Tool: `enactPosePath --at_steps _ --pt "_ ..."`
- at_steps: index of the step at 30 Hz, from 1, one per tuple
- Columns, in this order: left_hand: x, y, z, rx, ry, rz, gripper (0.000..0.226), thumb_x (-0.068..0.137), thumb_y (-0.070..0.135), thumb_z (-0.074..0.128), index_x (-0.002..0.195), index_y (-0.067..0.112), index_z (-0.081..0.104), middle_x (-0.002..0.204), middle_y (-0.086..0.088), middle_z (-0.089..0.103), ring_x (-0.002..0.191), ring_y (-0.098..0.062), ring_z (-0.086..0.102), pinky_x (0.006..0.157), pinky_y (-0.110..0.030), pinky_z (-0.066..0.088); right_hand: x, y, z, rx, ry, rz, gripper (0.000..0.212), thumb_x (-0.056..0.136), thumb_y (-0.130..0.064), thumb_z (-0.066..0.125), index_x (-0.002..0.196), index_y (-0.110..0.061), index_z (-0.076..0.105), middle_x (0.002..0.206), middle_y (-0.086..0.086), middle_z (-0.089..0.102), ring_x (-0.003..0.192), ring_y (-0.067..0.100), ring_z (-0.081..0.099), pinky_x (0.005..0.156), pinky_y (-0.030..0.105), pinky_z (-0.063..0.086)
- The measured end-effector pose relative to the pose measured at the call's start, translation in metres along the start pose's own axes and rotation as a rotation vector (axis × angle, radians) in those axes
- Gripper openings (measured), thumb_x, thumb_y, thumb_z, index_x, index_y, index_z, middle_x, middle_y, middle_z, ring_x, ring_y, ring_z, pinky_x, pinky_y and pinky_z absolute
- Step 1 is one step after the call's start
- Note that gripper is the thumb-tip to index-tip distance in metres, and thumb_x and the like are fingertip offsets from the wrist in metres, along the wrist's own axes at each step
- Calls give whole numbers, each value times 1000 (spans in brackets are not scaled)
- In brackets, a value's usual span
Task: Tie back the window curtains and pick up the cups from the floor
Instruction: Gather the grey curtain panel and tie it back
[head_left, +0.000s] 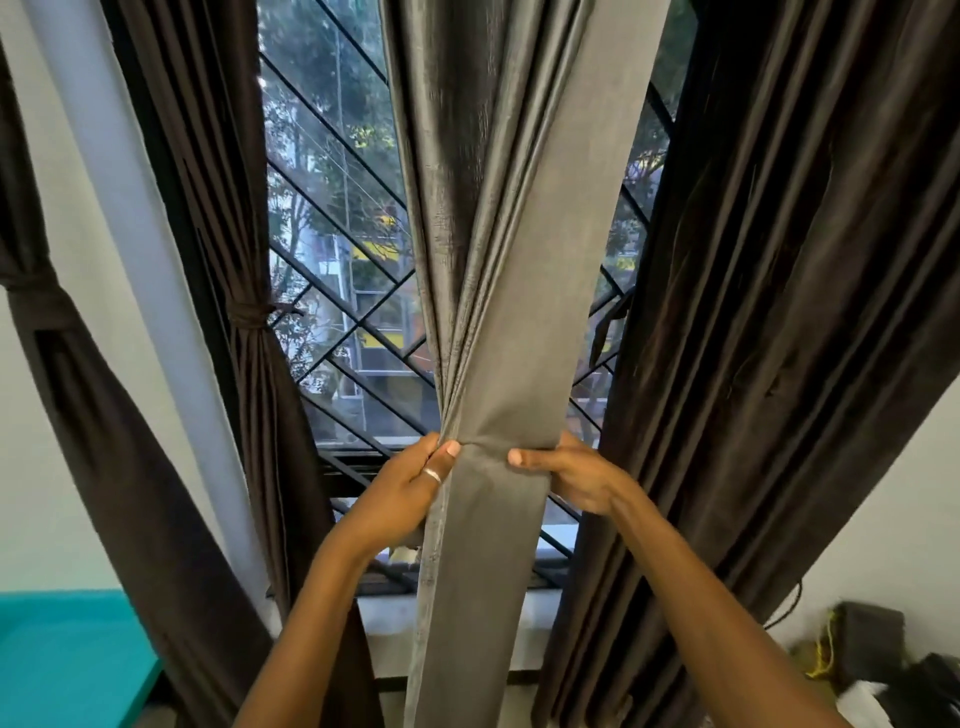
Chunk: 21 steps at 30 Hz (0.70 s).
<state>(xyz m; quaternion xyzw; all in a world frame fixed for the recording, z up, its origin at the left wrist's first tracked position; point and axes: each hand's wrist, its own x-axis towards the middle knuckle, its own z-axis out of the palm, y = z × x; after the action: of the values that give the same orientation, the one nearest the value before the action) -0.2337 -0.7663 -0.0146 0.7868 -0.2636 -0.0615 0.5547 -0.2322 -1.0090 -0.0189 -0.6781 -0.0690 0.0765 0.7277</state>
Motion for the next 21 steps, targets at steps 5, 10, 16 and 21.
enactPosePath --at_steps 5,10,16,21 --pt "-12 14 1 -98 -53 -43 34 103 43 44 133 33 57 131 17 64 124 -2 57 109 -31 43 12 8 5 234 -181 65 60 52 -25 100 107 -14 79 113 12 74 105 27 71 90 41 58" --pt "-24 23 1 -225 -109 -67 37 105 32 41 140 26 51 135 13 63 126 -4 57 102 -17 46 15 13 12 344 -265 161 75 38 -17 104 107 -3 76 108 18 74 97 31 73 81 43 61" --pt "-29 25 0 -269 -76 -29 34 107 27 39 137 24 55 130 11 67 121 -5 62 95 -16 50 8 11 9 242 -226 121 78 56 -11 97 125 2 63 124 22 67 113 35 66 94 47 56" --pt "-19 14 2 -28 96 2 27 104 40 43 111 31 68 108 13 74 103 -5 68 91 -29 52 -4 8 -4 26 -22 81 69 68 -13 91 122 14 57 125 27 65 112 38 66 101 53 52"
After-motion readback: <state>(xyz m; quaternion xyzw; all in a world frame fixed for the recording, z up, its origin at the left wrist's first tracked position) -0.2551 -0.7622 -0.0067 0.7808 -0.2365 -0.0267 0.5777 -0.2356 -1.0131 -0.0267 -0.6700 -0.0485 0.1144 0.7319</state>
